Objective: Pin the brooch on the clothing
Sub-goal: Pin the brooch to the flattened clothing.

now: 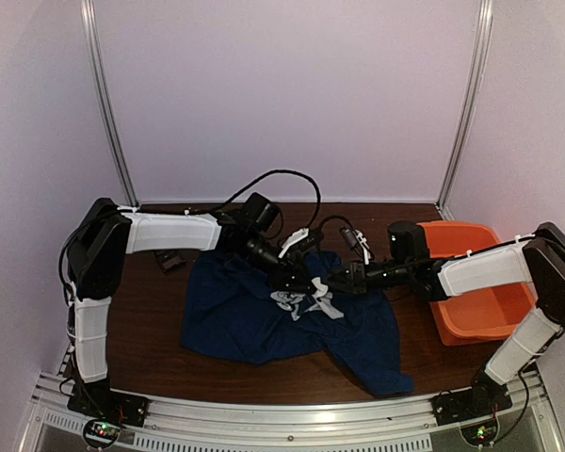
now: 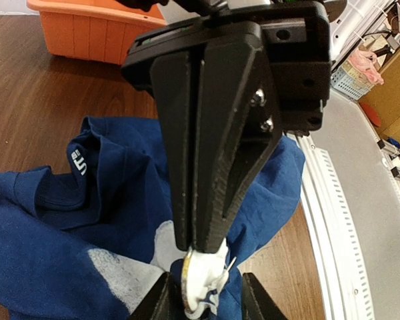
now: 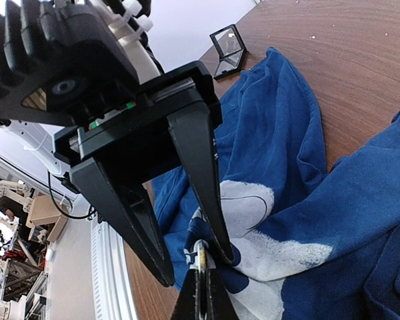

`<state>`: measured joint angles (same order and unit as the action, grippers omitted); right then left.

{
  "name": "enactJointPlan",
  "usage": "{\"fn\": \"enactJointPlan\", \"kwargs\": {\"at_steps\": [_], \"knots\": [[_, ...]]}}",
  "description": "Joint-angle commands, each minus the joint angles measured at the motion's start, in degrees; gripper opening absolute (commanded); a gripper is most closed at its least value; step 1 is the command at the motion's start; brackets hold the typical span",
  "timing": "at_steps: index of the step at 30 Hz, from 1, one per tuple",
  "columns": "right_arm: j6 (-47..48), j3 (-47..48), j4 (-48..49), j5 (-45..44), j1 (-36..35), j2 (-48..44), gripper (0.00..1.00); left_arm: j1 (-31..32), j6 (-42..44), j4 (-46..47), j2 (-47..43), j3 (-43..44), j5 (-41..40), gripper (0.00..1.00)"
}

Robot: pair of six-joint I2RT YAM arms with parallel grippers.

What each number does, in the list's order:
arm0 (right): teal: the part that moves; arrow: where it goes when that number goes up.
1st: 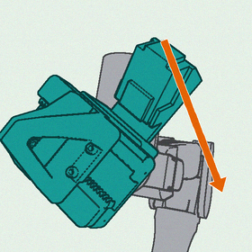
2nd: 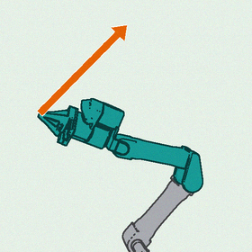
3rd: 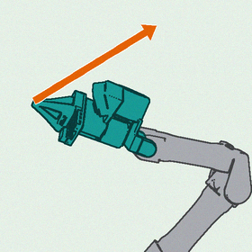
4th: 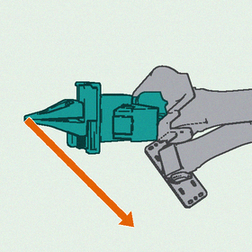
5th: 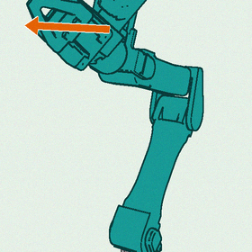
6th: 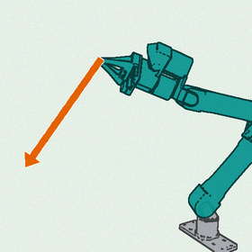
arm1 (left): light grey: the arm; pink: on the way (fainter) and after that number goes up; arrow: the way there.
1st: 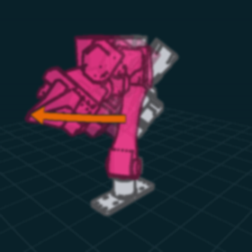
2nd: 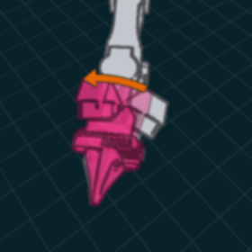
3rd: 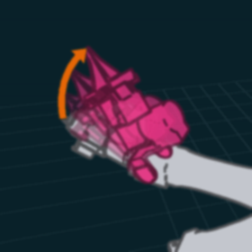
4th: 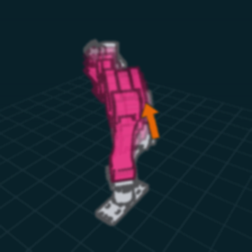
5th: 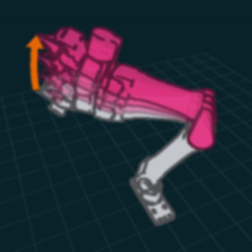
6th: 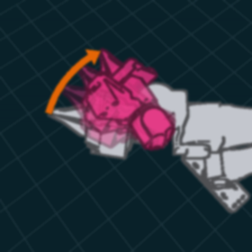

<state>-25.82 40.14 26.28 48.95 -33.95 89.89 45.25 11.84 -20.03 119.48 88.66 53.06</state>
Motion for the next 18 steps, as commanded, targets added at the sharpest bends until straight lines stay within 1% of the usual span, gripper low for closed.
{"fn": "enactJointPlan", "kwargs": {"at_steps": [1,9,15,18], "knots": [[0.11,0.96,0.53,-1.00,0.18,-1.21,0.00,-0.18,-1.66,2.90,0.67,0.08,1.38,0.33],[0.23,0.67,1.11,-1.02,0.20,-1.52,0.00,-0.17,-3.80,5.21,1.01,-0.60,2.75,0.24],[0.30,0.60,1.14,-1.30,0.20,-2.08,0.00,-0.18,-2.83,3.52,1.19,-0.12,2.14,0.24],[0.30,0.64,1.15,-1.31,0.17,-2.12,0.00,-0.21,-1.93,2.17,1.19,0.25,1.83,0.26]]}}
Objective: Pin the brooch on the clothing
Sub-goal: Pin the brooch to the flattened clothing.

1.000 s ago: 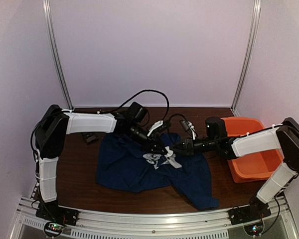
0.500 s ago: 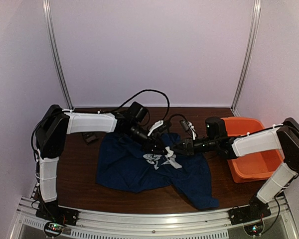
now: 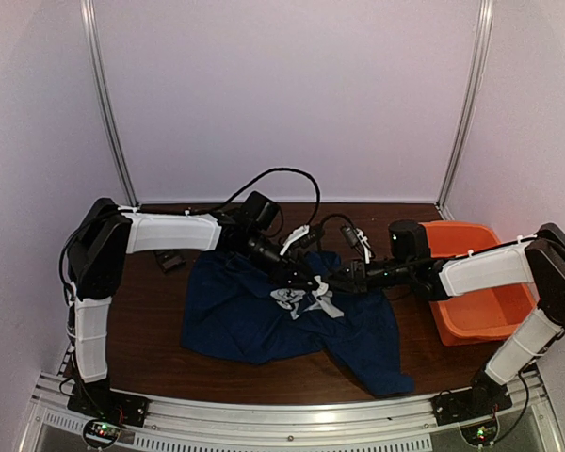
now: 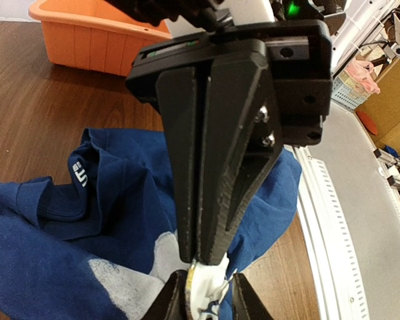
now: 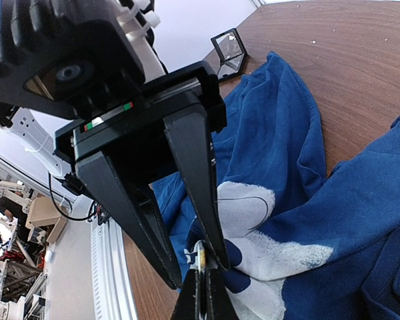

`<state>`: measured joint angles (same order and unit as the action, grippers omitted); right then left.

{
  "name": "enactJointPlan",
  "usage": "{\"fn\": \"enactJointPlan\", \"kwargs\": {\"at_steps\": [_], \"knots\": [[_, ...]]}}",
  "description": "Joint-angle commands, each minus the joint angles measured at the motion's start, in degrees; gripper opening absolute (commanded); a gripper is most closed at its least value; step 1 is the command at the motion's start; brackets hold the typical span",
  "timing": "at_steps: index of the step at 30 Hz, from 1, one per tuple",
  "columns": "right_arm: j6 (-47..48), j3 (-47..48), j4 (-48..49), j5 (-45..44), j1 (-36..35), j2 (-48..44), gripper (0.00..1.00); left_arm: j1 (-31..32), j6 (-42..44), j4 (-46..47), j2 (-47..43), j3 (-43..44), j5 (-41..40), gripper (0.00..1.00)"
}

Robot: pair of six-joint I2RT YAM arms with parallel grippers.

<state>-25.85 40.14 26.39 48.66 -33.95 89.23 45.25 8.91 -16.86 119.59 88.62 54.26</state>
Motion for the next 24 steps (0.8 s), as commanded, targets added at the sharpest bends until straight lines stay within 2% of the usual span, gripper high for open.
{"fn": "enactJointPlan", "kwargs": {"at_steps": [1,9,24], "knots": [[0.32,0.66,1.03,-1.09,0.19,-1.43,0.00,-0.17,1.14,-1.12,1.08,0.42,0.55,0.27],[0.40,0.47,1.03,-1.12,0.16,-1.60,0.00,-0.20,1.26,-1.16,1.15,0.41,-0.05,0.25],[-0.25,0.26,2.30,-0.86,0.18,-1.32,0.00,-0.24,-1.34,1.04,1.57,-0.02,-2.72,0.14]]}}
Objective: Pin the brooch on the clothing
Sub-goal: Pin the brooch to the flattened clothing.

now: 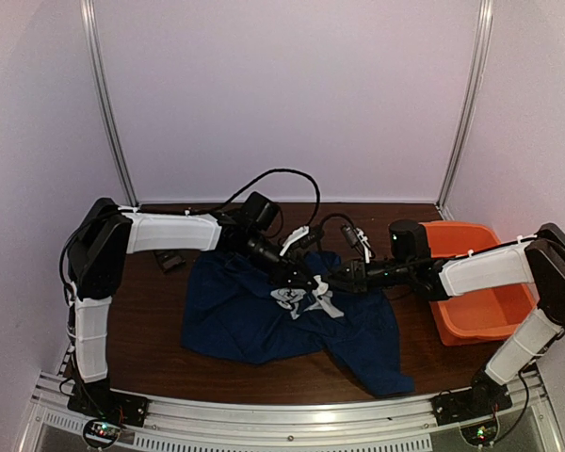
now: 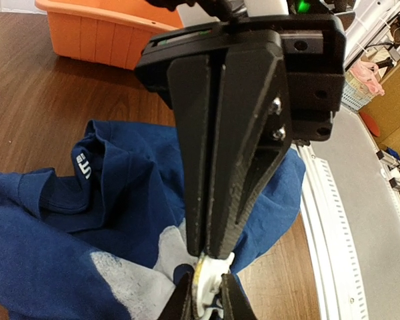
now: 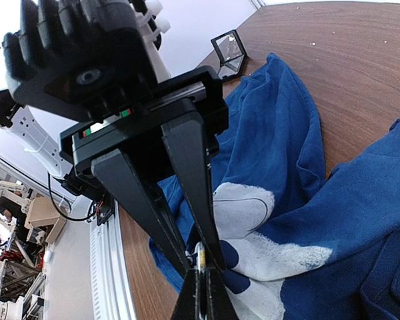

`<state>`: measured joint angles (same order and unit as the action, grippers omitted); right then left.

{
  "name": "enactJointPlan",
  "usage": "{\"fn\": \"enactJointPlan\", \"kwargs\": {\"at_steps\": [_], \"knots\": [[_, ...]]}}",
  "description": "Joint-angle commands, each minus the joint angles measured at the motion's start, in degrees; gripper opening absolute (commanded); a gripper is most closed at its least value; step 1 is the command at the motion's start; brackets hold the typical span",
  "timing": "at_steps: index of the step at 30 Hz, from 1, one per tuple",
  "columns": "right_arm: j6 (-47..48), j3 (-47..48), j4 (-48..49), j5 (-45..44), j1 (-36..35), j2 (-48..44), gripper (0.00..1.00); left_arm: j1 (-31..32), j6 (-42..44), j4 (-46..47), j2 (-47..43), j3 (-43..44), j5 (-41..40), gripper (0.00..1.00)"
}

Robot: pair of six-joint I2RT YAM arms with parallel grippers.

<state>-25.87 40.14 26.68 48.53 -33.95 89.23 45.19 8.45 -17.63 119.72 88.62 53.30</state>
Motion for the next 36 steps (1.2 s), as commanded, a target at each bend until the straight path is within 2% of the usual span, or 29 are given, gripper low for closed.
{"fn": "enactJointPlan", "kwargs": {"at_steps": [1,13,25,36], "knots": [[-0.31,0.23,2.05,-0.72,0.20,-1.26,0.00,-0.11,-1.00,1.89,1.47,-0.10,-1.84,0.14],[-0.40,0.46,1.54,-1.33,0.14,-1.04,0.00,-0.04,-1.64,0.98,1.66,0.53,-5.44,0.10],[0.73,0.55,0.42,-1.69,0.20,-0.74,0.00,-0.01,5.90,-8.64,2.00,4.53,-4.47,0.10],[0.58,0.94,0.48,-1.47,0.20,-0.46,0.00,0.95,8.68,-12.98,3.21,6.37,-6.09,0.11]]}}
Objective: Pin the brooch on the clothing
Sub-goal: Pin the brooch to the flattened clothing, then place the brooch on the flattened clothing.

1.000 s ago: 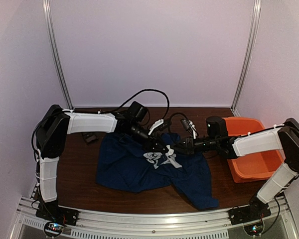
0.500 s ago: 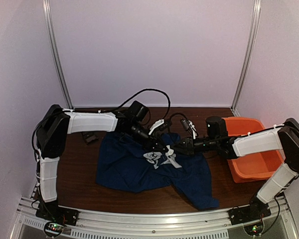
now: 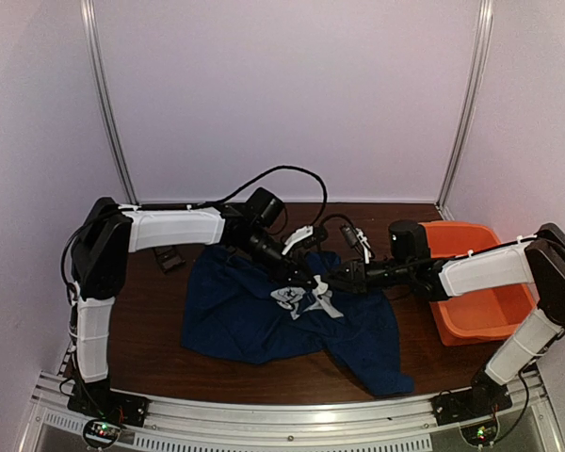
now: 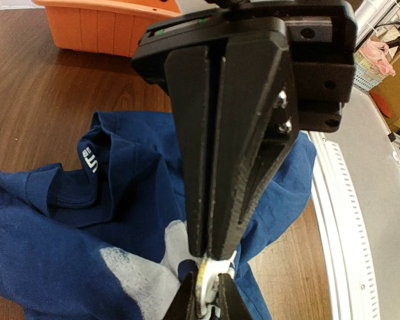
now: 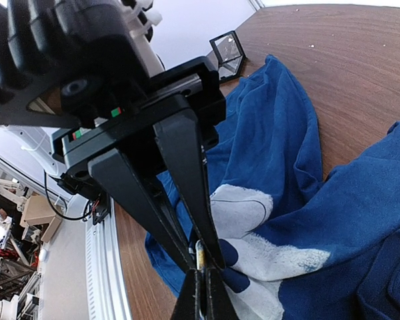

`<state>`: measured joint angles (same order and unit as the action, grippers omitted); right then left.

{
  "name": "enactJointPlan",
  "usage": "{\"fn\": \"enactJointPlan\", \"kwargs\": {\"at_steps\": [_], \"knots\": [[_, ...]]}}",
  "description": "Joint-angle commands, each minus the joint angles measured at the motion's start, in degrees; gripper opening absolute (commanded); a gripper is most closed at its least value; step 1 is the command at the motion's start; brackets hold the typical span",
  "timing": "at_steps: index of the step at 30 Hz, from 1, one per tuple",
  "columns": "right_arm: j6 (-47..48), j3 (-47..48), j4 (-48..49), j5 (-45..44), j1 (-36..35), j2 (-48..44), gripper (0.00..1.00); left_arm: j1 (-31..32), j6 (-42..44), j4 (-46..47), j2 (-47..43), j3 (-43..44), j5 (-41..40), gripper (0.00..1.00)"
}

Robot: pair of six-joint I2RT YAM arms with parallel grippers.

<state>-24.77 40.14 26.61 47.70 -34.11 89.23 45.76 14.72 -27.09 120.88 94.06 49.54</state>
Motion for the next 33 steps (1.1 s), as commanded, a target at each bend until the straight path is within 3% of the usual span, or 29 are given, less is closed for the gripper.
{"fn": "enactJointPlan", "kwargs": {"at_steps": [1,11,19,22,24,28,33], "knots": [[-0.53,1.00,0.55,-0.60,0.36,-0.53,0.00,0.38,2.42,-3.64,2.20,1.09,-2.34,0.11],[-0.56,1.01,0.94,-0.25,0.33,-0.01,0.00,0.44,2.85,-4.11,2.26,1.36,-1.98,0.19],[0.89,0.89,-0.95,-1.24,0.33,-0.64,0.00,-1.36,-0.83,1.33,-1.19,-0.78,-0.52,0.45],[3.02,1.52,-4.23,-2.94,0.27,-1.30,0.00,-2.46,-4.26,4.39,-3.34,-2.28,-2.09,0.62],[4.80,2.27,-7.21,-4.60,0.27,-1.76,0.00,-3.03,-6.53,4.80,-4.43,-2.28,-4.41,0.69],[9.32,3.72,-13.47,-10.10,-0.65,-3.26,0.00,-5.41,-13.61,5.66,-7.61,-4.26,-10.53,0.95],[13.93,6.29,-20.60,-22.48,-3.84,-3.98,0.00,-10.01,-24.65,7.54,-14.72,-10.61,-22.22,0.98]]}}
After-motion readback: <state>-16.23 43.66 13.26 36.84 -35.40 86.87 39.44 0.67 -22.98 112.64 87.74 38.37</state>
